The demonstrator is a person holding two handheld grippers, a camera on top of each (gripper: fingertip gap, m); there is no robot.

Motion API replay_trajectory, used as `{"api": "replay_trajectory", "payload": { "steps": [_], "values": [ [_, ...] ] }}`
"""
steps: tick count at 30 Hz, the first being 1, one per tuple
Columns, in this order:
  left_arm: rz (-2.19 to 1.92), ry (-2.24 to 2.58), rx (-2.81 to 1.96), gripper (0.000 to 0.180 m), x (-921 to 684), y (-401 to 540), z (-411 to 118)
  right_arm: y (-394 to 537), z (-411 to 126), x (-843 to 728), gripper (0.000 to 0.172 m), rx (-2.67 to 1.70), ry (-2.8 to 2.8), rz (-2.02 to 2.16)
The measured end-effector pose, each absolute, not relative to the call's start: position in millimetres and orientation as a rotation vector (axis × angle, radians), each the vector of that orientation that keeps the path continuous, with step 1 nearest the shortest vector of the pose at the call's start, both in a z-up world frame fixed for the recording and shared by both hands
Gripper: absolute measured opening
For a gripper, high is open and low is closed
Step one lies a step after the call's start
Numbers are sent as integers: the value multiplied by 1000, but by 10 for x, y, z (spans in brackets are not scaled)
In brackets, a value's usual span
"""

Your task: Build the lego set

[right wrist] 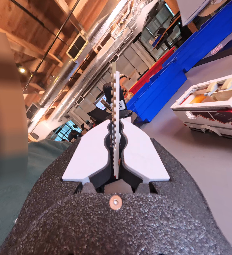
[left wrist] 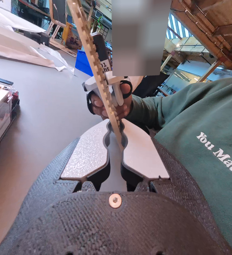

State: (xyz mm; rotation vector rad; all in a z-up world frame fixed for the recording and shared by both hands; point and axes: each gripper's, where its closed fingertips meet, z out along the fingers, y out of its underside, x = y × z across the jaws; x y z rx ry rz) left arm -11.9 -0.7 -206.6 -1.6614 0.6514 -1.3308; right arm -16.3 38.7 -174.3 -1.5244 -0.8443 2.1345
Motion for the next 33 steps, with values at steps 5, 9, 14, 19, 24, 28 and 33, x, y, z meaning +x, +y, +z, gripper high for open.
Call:
{"api": "replay_trajectory", "payload": {
  "steps": [5,9,14,19,24,28,33],
  "values": [
    [-1538,558,-1707,9,-198,-12,-2090,406,-1791,-172,15,-1538,-926,2075],
    [-1671,627,-1798,9,-202,-154,-2213,489,-1702,15,33,-1458,-1064,1981],
    [-1647,782,-1929,9,-225,-256,-2406,526,-1896,230,22,-1530,-1341,1797],
    [-1680,810,-2011,9,-301,-244,-2540,377,-2118,292,5,-1591,-1539,1710],
    [-1561,759,-2090,11,-394,-59,-2705,431,-2319,292,5,-1823,-1464,1680],
    [-1145,803,-2118,35,-511,172,-2787,593,-2498,313,5,-2087,-1159,1722],
    [-554,1075,-2120,76,-465,207,-2969,733,-2674,363,5,-2254,-861,1734]
  ]
}}
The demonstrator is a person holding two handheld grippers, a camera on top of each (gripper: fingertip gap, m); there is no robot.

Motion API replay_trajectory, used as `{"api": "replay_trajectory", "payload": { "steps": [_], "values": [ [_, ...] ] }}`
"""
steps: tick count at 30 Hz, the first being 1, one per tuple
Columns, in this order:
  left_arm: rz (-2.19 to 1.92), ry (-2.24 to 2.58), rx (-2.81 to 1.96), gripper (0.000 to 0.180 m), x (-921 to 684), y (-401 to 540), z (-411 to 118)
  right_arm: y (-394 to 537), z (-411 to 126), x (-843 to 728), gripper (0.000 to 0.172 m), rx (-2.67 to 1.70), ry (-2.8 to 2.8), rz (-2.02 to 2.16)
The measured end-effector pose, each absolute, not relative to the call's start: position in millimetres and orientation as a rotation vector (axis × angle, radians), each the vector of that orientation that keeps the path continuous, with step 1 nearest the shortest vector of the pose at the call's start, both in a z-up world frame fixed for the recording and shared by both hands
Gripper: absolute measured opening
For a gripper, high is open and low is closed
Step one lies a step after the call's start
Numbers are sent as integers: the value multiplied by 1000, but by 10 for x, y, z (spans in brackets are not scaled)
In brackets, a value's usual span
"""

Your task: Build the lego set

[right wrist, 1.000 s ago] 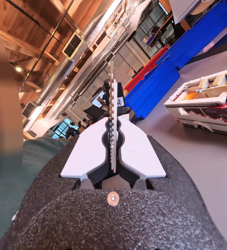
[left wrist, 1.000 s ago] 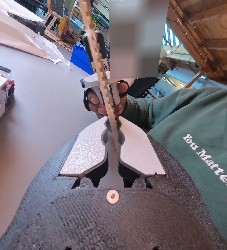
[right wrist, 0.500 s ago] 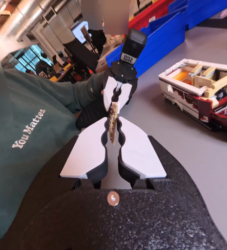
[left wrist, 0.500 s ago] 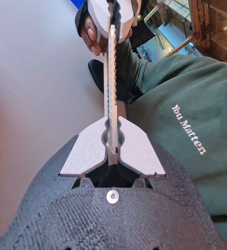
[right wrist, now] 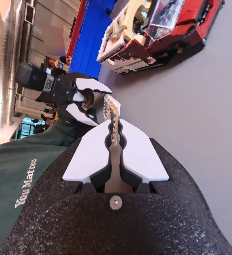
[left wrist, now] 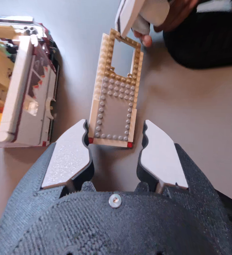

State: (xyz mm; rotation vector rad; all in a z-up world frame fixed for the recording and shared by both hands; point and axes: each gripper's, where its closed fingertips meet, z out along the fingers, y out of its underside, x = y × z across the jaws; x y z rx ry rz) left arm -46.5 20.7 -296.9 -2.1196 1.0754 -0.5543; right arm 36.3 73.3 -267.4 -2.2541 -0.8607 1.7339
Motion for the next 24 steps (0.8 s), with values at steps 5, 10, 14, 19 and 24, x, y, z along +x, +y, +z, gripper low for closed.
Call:
{"api": "replay_trajectory", "payload": {
  "steps": [5,10,14,19,24],
  "values": [
    [-402,1226,-2138,73,-391,171,-3160,621,-2748,384,7,-2321,-916,1693],
    [-369,1355,-2105,72,-461,139,-3145,529,-2832,507,23,-2224,-1317,1437],
    [-427,1475,-2092,72,-513,129,-3161,465,-2896,525,54,-1870,-1802,950],
    [-435,1569,-2052,72,-543,203,-3157,252,-3128,385,82,-1689,-2083,630],
    [-381,1435,-2024,70,-677,267,-3051,318,-3167,362,64,-1807,-2041,623]
  ]
}}
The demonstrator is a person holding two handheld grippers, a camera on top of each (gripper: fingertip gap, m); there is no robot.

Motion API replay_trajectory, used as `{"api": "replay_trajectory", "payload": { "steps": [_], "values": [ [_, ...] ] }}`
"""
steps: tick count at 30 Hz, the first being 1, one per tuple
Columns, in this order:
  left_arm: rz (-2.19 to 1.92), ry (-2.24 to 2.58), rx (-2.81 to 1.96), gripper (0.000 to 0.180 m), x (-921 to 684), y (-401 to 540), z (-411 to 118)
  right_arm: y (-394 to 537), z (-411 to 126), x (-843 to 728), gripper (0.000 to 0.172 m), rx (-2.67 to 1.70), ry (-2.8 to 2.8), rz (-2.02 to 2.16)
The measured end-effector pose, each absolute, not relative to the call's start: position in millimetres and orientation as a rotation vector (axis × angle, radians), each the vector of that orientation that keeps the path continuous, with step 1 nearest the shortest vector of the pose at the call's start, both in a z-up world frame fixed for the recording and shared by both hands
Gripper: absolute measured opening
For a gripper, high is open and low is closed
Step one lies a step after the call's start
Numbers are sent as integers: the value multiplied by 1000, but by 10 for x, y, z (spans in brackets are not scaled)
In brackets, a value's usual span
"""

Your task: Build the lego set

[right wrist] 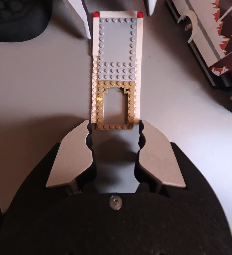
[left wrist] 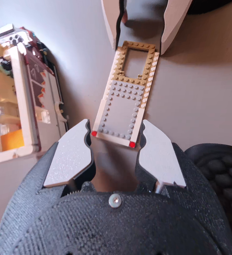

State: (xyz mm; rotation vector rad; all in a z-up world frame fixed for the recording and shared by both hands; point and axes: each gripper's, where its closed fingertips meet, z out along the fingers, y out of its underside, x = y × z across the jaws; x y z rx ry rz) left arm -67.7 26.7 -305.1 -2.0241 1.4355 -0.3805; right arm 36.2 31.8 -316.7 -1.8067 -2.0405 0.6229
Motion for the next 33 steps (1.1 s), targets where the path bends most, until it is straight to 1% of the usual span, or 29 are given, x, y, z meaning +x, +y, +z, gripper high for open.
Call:
{"api": "replay_trajectory", "payload": {
  "steps": [6,9,11,14,16,18,19,21,23,26,29,31,33],
  "values": [
    [-394,1201,-1978,59,-894,225,-2958,290,-3153,364,64,-1824,-2006,596],
    [-440,1073,-1942,52,-912,221,-2911,262,-3096,342,63,-1830,-1972,660],
    [-415,1012,-1914,44,-930,241,-2854,288,-2989,284,59,-1779,-1910,696],
    [-380,868,-1814,26,-941,314,-2606,437,-2615,129,62,-1614,-1725,777],
    [-342,734,-1732,11,-1006,389,-2389,637,-2315,41,66,-1523,-1570,802],
    [-326,600,-1648,0,-1088,433,-2184,880,-2008,-34,66,-1440,-1414,807],
    [-313,542,-1612,0,-1137,449,-2103,1015,-1867,-71,65,-1402,-1347,800],
    [-243,467,-1562,0,-1254,480,-2011,1326,-1614,-147,58,-1339,-1232,766],
    [-200,440,-1543,0,-1318,496,-1998,1698,-1403,-241,45,-1309,-1118,730],
    [-198,417,-1550,0,-1339,522,-2039,2380,-1251,-451,43,-1375,-974,688],
    [-176,406,-1550,0,-1350,548,-2048,3121,-1223,-648,43,-1484,-810,674],
    [-89,408,-1540,0,-1407,600,-1967,3474,-1258,-791,43,-1560,-733,717],
    [17,423,-1533,2,-1482,715,-1770,3686,-1282,-927,42,-1604,-684,762]
  ]
}}
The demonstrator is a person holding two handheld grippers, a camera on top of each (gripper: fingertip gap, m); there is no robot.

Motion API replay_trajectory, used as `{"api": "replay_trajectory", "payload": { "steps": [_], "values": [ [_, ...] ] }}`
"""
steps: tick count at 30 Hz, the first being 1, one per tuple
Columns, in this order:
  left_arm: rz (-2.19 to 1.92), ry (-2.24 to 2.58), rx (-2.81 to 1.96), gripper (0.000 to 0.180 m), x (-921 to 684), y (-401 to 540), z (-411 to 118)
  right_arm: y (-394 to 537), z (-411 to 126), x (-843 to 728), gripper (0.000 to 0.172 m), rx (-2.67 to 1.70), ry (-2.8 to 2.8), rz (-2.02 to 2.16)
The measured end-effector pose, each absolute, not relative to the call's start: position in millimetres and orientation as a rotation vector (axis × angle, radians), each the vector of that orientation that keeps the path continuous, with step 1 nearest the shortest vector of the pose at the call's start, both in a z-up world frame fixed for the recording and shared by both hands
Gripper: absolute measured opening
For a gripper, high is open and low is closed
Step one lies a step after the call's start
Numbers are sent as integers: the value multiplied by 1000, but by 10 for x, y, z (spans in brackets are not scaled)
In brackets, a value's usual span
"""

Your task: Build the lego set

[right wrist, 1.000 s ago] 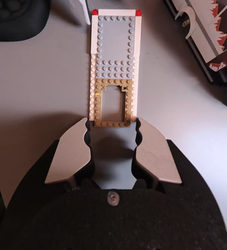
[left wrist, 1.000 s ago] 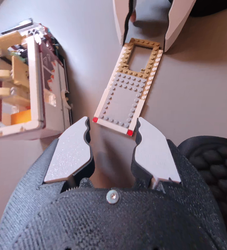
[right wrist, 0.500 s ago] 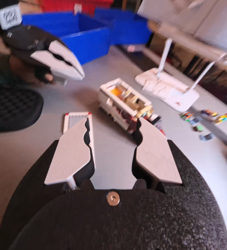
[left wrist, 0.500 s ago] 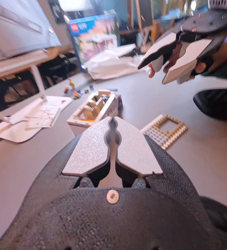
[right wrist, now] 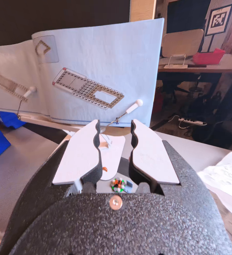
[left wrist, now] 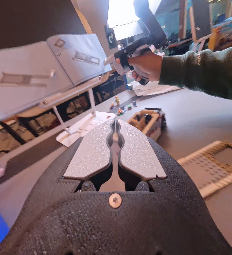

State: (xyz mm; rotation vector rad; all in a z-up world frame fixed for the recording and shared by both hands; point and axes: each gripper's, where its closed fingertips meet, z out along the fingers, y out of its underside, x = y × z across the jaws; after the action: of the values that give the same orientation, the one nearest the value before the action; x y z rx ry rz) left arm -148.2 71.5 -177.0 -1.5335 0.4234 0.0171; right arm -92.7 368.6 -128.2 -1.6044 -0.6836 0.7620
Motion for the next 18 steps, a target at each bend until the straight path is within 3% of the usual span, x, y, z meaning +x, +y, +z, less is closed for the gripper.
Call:
{"api": "replay_trajectory", "payload": {
  "steps": [3,6,10,14,16,18],
  "values": [
    [147,431,-1547,4,-1637,1010,-1336,3873,-1303,-989,18,-1624,-621,737],
    [277,375,-1532,7,-1934,1408,-873,3880,-1351,-966,16,-1622,-583,788],
    [354,299,-1666,18,-2305,2093,-770,3912,-1619,-860,31,-1695,-538,867],
    [449,350,-1878,29,-2525,2672,-1158,3874,-1709,-772,43,-1733,-560,967],
    [534,383,-1899,26,-2625,2804,-1265,3864,-1655,-662,47,-1728,-559,932],
    [579,393,-1873,7,-2680,2846,-1257,3824,-1484,-545,50,-1650,-577,816]
  ]
}}
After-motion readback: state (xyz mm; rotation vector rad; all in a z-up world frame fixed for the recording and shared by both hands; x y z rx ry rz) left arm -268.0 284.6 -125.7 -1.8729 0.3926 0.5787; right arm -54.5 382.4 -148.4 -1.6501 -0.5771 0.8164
